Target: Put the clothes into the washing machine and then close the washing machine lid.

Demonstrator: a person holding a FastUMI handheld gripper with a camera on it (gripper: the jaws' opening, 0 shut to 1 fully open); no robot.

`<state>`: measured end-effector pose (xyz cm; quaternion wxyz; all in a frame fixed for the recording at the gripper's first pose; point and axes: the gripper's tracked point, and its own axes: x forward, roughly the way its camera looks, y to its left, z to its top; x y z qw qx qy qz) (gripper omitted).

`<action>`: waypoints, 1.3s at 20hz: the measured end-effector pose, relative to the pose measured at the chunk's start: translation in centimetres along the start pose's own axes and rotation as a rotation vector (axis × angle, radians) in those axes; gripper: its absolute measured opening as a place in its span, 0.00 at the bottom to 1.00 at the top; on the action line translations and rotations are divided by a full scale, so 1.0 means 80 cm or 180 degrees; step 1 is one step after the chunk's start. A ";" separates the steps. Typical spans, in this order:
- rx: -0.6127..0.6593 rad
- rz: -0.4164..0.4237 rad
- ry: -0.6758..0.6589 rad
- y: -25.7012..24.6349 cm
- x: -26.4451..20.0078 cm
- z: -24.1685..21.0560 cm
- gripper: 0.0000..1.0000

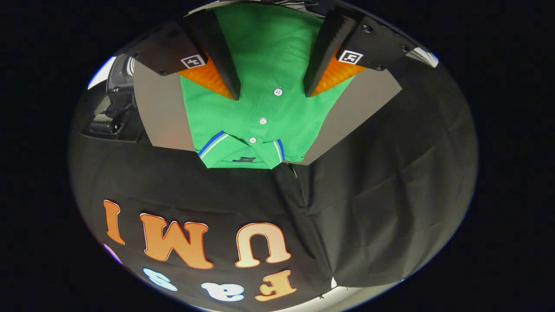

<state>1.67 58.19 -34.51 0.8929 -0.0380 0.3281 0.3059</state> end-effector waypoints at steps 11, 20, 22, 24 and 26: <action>-0.0200 0.0226 0.0023 -0.003 0.001 -0.009 0.66; -0.0005 0.0375 -0.0248 -0.015 -0.003 0.001 0.18; 0.0000 0.0380 -0.0360 -0.017 -0.008 0.005 0.17; -0.0010 0.0398 -0.0472 -0.017 -0.014 0.012 0.17; 0.0000 0.0430 -0.0592 -0.019 -0.024 0.021 0.17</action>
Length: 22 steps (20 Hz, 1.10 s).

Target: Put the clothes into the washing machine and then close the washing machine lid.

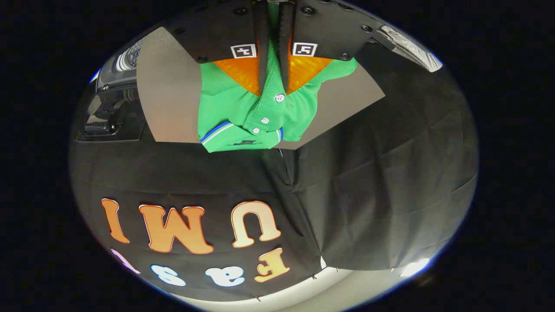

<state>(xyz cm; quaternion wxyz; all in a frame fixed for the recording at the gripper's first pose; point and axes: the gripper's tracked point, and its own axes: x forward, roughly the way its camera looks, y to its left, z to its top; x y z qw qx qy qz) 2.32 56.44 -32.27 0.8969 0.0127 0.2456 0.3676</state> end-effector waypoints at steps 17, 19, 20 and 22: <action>-0.0262 -0.0272 -0.0622 -0.131 -0.173 0.098 0.17; -0.0228 -0.0341 -0.0679 -0.154 -0.195 0.107 0.16; -0.0220 -0.0371 -0.0699 -0.166 -0.204 0.111 0.16; -0.0224 -0.0477 -0.0739 -0.196 -0.223 0.117 0.16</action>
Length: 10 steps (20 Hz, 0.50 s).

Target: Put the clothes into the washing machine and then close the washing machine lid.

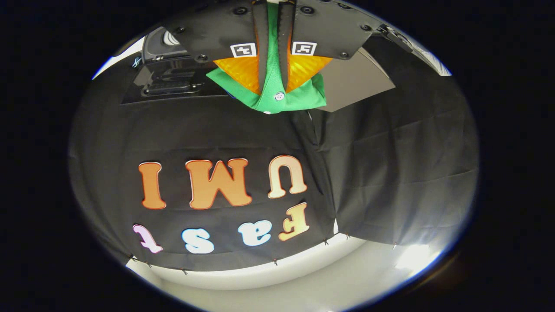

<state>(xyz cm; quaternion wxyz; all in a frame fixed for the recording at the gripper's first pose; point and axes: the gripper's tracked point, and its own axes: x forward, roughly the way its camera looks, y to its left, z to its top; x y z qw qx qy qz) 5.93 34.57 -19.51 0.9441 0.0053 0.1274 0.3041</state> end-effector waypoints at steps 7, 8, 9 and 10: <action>0.0074 -0.0210 -0.0011 -0.089 -0.022 0.000 0.16; 0.0076 -0.0229 0.0004 -0.100 -0.024 -0.004 0.16; 0.0078 -0.0252 0.0020 -0.110 -0.025 -0.007 0.16; 0.0079 -0.0275 0.0044 -0.121 -0.026 -0.012 0.16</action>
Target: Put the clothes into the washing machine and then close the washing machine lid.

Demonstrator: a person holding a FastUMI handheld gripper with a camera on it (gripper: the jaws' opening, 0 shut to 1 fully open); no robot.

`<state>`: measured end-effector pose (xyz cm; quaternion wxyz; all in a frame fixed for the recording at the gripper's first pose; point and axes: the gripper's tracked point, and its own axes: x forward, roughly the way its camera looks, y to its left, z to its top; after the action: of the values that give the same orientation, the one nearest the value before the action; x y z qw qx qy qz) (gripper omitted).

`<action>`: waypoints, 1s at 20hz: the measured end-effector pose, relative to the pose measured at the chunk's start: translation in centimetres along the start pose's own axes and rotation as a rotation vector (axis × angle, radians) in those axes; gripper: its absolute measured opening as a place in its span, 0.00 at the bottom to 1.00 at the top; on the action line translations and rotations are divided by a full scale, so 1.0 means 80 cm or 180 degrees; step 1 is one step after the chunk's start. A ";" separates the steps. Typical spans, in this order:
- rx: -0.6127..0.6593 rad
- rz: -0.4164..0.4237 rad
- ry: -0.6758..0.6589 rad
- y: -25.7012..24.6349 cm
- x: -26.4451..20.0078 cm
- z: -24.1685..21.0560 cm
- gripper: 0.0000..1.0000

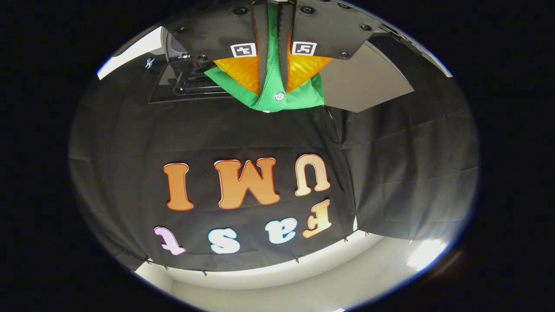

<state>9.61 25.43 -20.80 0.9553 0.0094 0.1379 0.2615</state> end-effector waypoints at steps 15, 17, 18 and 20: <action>0.0220 -0.0378 0.0835 -0.150 0.065 -0.183 0.16; 0.0256 -0.0427 0.1019 -0.161 0.074 -0.226 0.17; 0.0273 -0.0451 0.1124 -0.166 0.080 -0.248 0.17; 0.0286 -0.0493 0.1322 -0.174 0.083 -0.286 0.17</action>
<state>15.90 15.49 -45.82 0.9222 -0.0127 0.3434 0.1772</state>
